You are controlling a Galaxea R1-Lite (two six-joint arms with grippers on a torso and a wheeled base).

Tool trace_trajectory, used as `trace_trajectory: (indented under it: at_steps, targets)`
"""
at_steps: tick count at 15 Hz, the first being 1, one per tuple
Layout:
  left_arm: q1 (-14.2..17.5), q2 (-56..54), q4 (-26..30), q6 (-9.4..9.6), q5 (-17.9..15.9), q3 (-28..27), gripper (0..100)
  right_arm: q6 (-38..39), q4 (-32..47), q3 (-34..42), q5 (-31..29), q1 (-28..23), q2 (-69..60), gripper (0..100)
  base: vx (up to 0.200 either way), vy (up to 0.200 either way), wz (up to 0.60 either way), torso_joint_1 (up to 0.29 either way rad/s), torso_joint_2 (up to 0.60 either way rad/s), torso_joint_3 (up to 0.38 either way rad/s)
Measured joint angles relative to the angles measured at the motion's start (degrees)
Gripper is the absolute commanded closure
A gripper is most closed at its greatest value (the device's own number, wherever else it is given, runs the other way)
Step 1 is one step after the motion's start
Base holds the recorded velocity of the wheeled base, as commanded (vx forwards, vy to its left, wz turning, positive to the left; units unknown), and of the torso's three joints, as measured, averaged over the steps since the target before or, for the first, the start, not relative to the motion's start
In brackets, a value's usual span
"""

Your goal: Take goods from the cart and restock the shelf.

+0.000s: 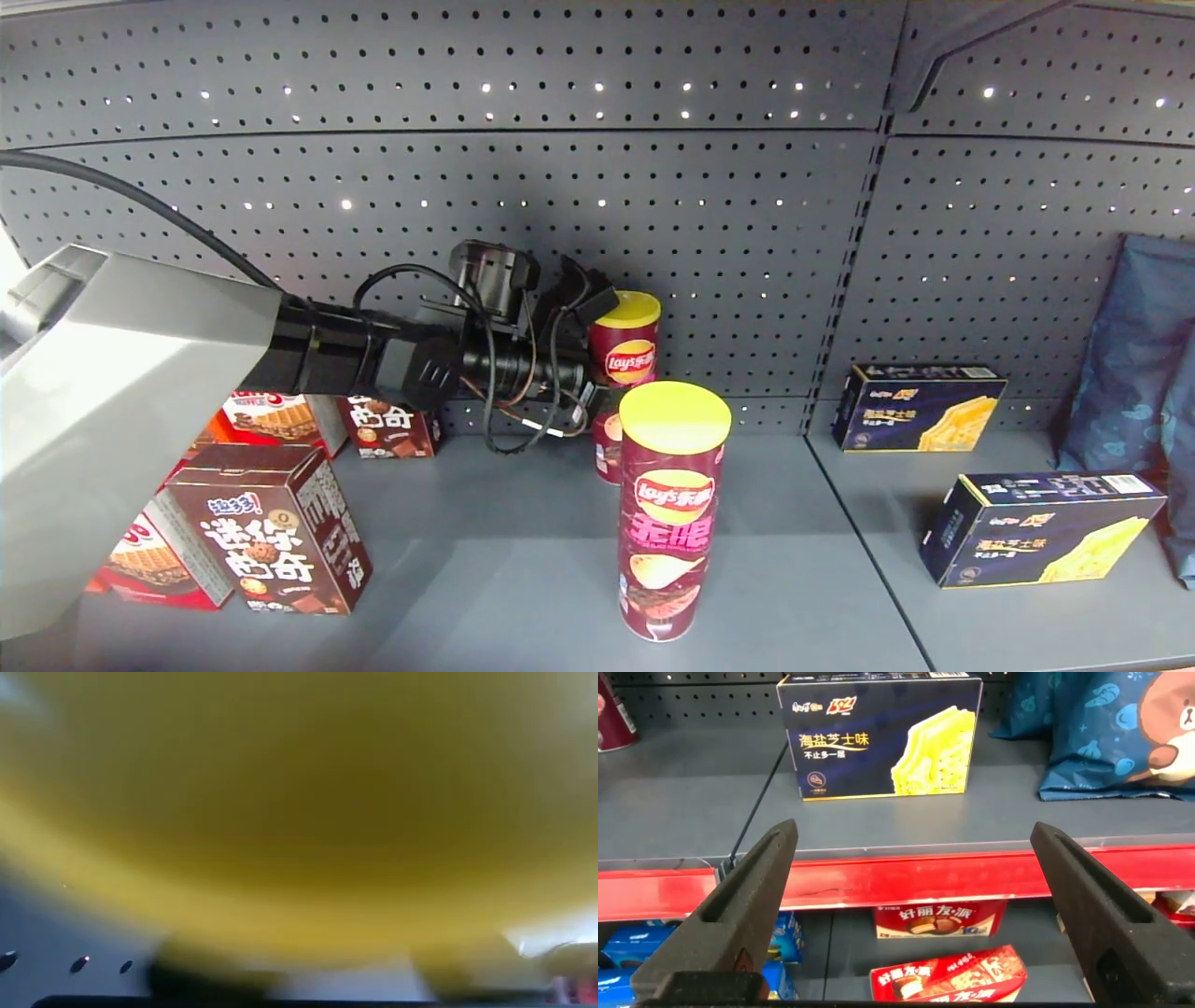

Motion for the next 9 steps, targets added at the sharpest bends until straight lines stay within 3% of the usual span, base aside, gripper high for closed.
trace_trajectory:
  at_steps: [4,9]
  targets:
    - [0.41,-1.68,-0.87,0.09,0.13,2.29,0,0.00,0.00,0.00,0.00,0.01,0.00,0,0.000,0.000,0.00,0.000,0.00,0.000]
    - [1.97,-10.42,-5.19,0.27,0.54,12.37,0,0.00,0.00,0.00,0.00,0.04,0.00,0,0.000,0.000,0.00,0.000,0.00,0.000]
